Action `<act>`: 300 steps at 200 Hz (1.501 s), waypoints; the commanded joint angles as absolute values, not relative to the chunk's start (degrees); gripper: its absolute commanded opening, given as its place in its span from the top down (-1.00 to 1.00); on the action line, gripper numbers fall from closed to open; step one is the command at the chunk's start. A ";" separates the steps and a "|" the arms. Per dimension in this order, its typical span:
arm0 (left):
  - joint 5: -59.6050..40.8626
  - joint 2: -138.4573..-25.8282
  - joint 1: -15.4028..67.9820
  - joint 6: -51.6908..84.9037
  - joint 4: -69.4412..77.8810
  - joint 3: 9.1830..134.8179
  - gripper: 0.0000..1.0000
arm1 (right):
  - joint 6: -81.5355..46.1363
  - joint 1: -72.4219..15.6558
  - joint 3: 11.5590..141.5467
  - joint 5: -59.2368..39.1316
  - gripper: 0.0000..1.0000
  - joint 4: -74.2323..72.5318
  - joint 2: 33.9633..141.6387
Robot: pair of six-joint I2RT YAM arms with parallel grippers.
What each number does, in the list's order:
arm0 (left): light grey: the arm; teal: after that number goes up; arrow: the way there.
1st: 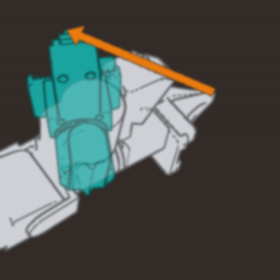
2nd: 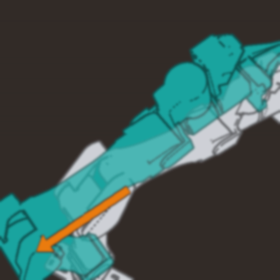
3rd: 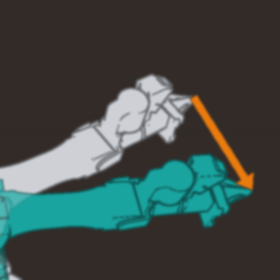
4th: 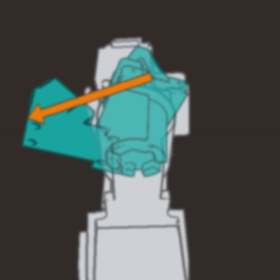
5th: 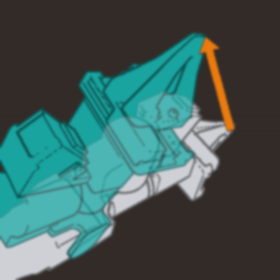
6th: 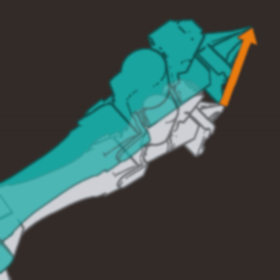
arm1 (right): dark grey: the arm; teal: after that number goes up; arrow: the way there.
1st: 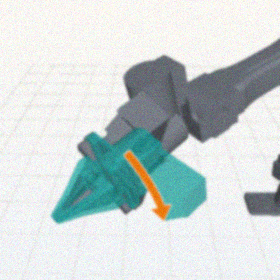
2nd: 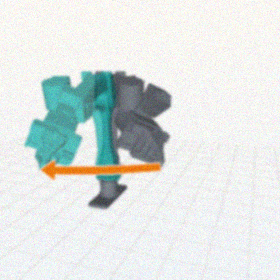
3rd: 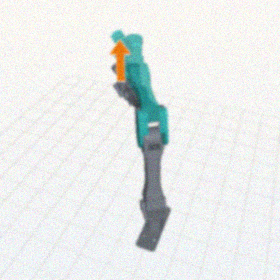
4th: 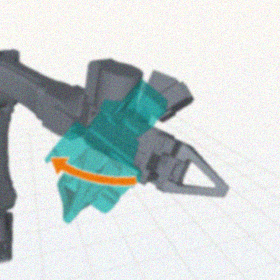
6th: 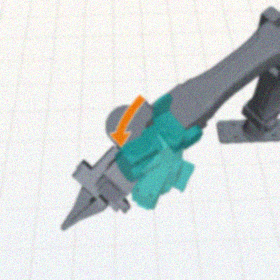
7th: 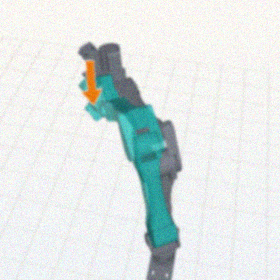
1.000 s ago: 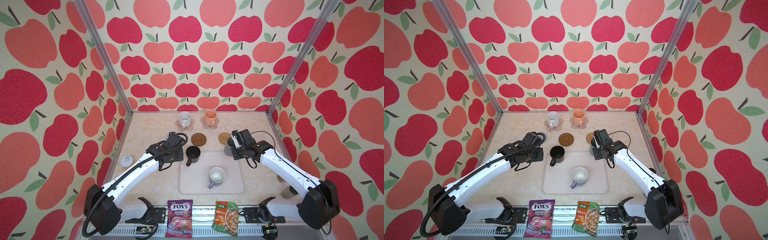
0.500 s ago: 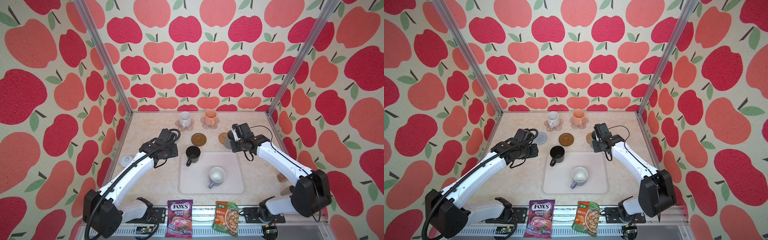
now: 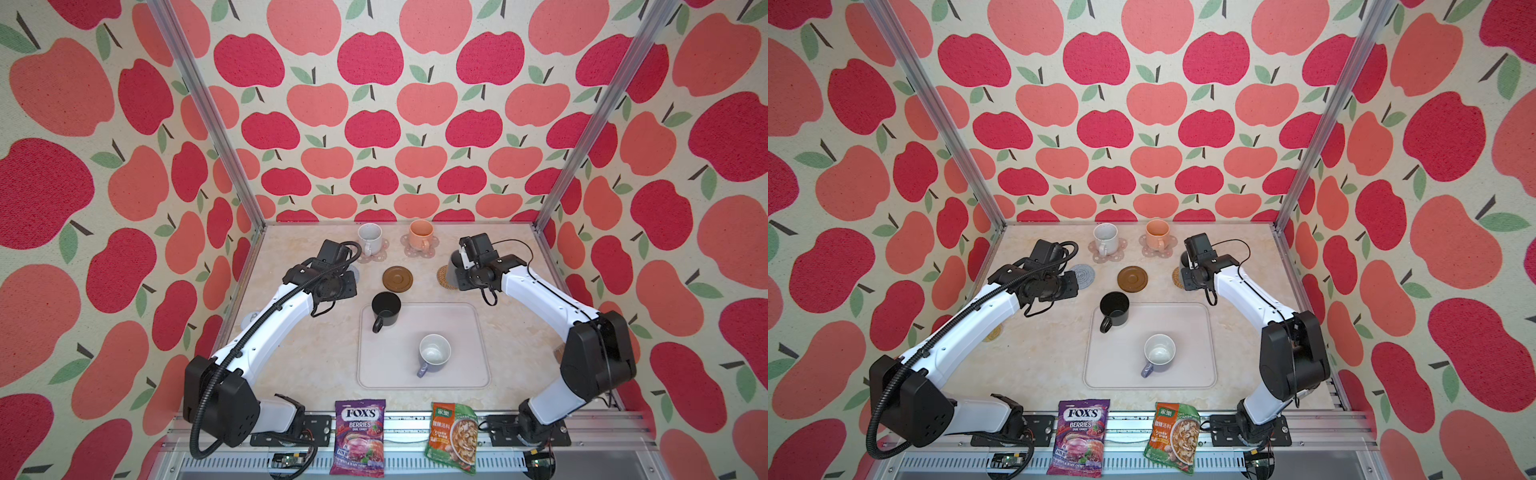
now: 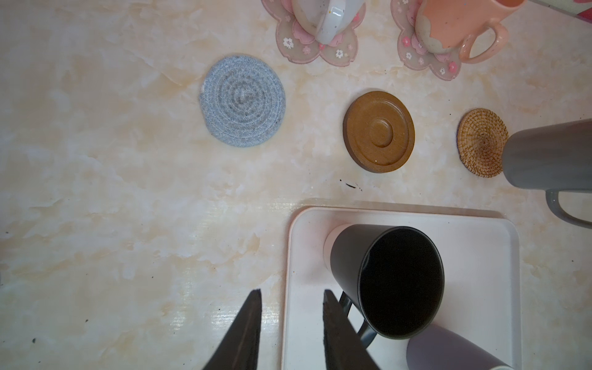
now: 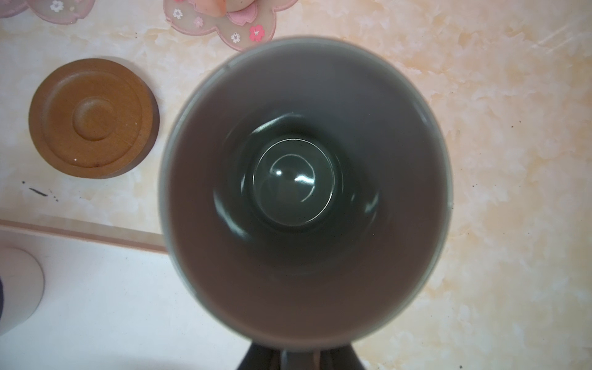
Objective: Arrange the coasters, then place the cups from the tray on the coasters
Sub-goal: 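Lower the grey mug onto the rattan coaster with right gripper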
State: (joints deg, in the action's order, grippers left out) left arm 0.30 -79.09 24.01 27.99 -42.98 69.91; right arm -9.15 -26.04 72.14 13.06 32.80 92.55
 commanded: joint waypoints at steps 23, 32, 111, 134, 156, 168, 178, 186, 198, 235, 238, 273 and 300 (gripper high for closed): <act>-1.58 -82.43 23.20 26.16 -43.72 73.94 0.31 | -8.50 -24.61 75.98 13.48 1.00 27.61 94.31; -1.58 -83.05 23.07 25.95 -43.98 74.56 0.31 | -8.36 -24.46 76.35 13.02 1.00 27.70 94.77; -2.54 -87.07 22.05 25.22 -44.69 78.19 0.31 | -8.50 -24.15 78.82 12.38 1.00 27.45 97.54; -2.55 -87.77 21.88 25.09 -44.99 78.83 0.31 | -8.65 -24.09 79.26 12.44 1.00 27.51 98.66; -2.55 -87.98 21.77 25.14 -45.04 78.75 0.31 | -9.05 -24.12 79.37 12.14 1.00 27.25 99.41; -2.55 -88.06 21.72 25.13 -45.09 78.74 0.31 | -9.14 -24.15 79.48 11.91 1.00 27.08 99.65; -2.60 -88.07 21.64 25.11 -45.09 78.75 0.31 | -9.23 -24.08 79.54 11.78 1.00 26.98 99.71; -2.64 -88.20 21.56 25.14 -45.11 78.82 0.31 | -9.22 -24.09 79.67 11.69 1.00 26.98 99.78; -2.70 -88.41 21.43 25.10 -45.09 78.90 0.31 | -9.19 -24.08 79.89 11.79 1.00 27.28 99.80; -3.23 -89.12 21.31 25.05 -44.95 79.45 0.31 | -9.05 -24.04 79.65 12.38 1.00 27.03 99.95; -3.25 -89.20 21.32 25.02 -44.92 79.43 0.31 | -9.02 -24.12 79.55 12.39 1.00 26.99 99.98; -3.25 -89.29 21.27 25.04 -45.00 79.00 0.32 | -9.21 -24.09 79.98 12.04 1.00 27.41 100.93; -3.08 -89.37 21.18 25.05 -45.04 78.89 0.32 | -9.14 -24.11 79.89 12.46 1.00 27.01 101.04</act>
